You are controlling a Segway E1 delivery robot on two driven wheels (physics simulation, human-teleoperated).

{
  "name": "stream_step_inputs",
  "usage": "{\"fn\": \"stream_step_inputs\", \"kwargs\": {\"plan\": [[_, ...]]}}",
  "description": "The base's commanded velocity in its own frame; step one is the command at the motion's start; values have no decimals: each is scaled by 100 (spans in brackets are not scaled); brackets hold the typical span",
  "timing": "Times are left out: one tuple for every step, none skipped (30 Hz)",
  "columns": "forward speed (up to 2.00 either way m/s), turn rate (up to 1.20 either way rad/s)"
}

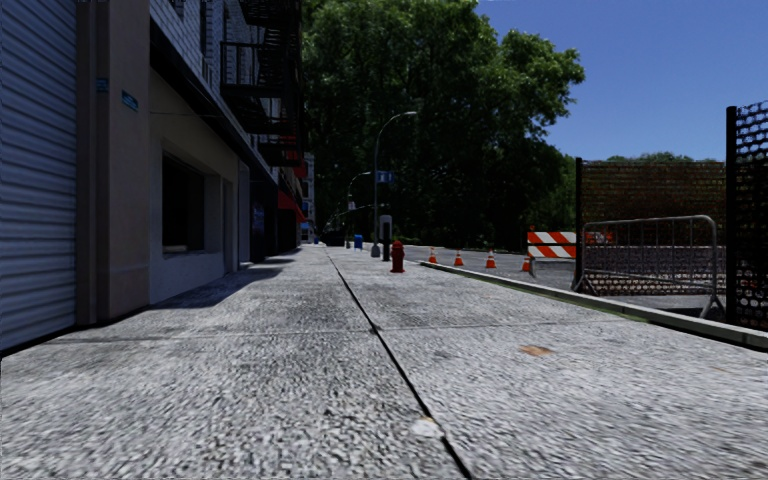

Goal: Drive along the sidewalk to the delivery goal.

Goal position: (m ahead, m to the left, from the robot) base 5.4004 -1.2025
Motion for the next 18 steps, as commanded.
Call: {"fn": "stream_step_inputs", "kwargs": {"plan": [[171, -6], [171, 0], [171, 0], [171, 0], [171, 0], [171, 0], [171, 0], [171, 0], [171, 0], [171, -29], [171, -74], [171, -80], [171, -80], [171, -81], [171, 0], [171, 0], [171, 0], [171, 0]]}}
